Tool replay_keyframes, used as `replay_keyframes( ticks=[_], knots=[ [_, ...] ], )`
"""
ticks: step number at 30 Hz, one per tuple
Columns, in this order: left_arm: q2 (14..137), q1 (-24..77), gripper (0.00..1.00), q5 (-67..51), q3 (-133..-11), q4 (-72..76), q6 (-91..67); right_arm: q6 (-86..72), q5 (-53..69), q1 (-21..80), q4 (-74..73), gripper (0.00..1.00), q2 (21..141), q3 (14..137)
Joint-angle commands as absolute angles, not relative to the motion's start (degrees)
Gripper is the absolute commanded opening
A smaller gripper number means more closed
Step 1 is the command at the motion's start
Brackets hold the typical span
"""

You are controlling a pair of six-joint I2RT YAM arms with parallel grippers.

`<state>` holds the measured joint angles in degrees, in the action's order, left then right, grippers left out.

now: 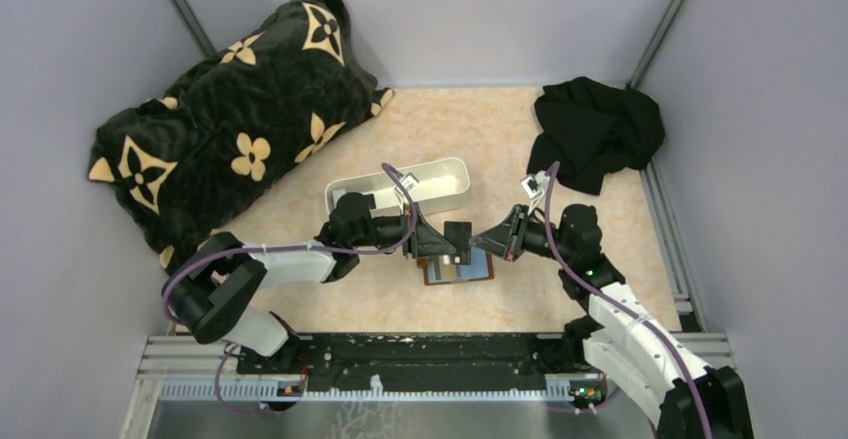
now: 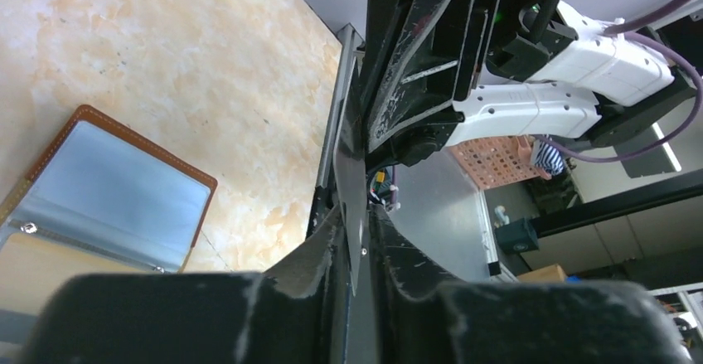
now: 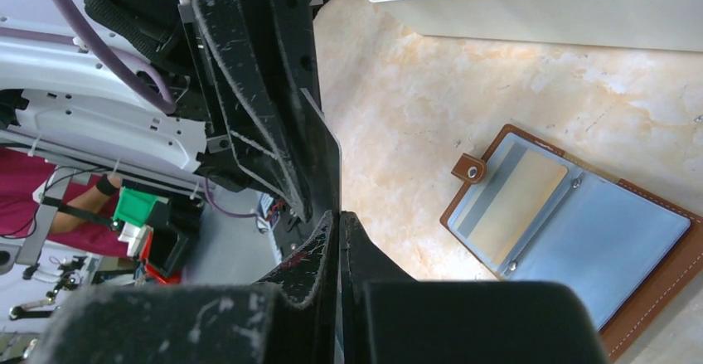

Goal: Take the credit cards out of the card holder

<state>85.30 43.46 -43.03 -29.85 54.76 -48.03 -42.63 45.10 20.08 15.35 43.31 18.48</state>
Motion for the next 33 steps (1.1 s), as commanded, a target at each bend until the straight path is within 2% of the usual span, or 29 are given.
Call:
replay_keyframes(
  ticks=[1,2,6,8,12,15,18,19,22,24,25,27,29,31,33],
  knots=[
    [85.44,43.93,0.09,-45.53,-31.64,59.45,-48.94,-42.56,44.89,20.53,17.60,0.00,42.48,21.29],
    [85.43,43.94,0.01,-45.67,-31.64,59.70,-49.03,-42.81,45.07,20.49,17.95,0.00,42.47,21.11],
    [85.64,44.03,0.00,-45.79,-30.81,63.14,-50.45,-44.47,45.58,20.54,20.43,0.00,42.38,20.38],
    [86.43,44.03,0.00,-46.09,-30.39,66.35,-52.25,-44.64,45.71,20.57,21.05,0.17,42.22,20.26],
    [89.10,44.03,0.00,-47.41,-29.81,74.25,-57.08,-45.04,46.19,20.57,22.28,0.29,41.85,19.92],
    [91.09,44.03,0.00,-47.65,-29.63,78.68,-60.20,-45.40,46.49,20.57,22.86,0.27,41.63,19.66],
    [91.67,44.02,0.01,-46.63,-29.10,79.45,-60.70,-45.21,46.15,20.57,22.27,0.05,40.96,19.36],
    [91.55,43.99,0.04,-46.15,-28.95,79.41,-60.59,-45.04,46.17,20.57,21.86,0.00,40.67,19.39],
    [90.52,43.97,0.22,-44.69,-28.83,76.92,-59.23,-45.07,46.23,20.57,21.45,0.00,39.90,19.53],
    [88.71,43.83,0.43,-42.55,-28.58,73.14,-56.50,-44.85,44.13,20.57,20.00,0.00,39.05,20.16],
    [86.86,43.36,0.48,-40.86,-28.28,68.35,-54.17,-43.60,42.08,20.57,17.27,0.00,38.87,21.48],
    [80.46,41.60,0.72,-32.87,-28.10,52.13,-45.07,-39.26,37.97,20.75,9.39,0.00,39.69,27.40],
    [72.44,40.68,0.96,-18.47,-30.27,31.85,-34.84,-35.39,32.52,21.39,1.77,0.00,42.05,33.84],
    [65.84,39.22,1.00,-7.27,-32.63,18.07,-29.58,-33.67,27.94,22.01,-3.79,0.00,46.92,41.22],
    [62.62,36.66,1.00,-1.33,-35.21,8.74,-28.10,-32.19,24.48,23.01,-10.31,0.00,54.14,49.33]
  ],
)
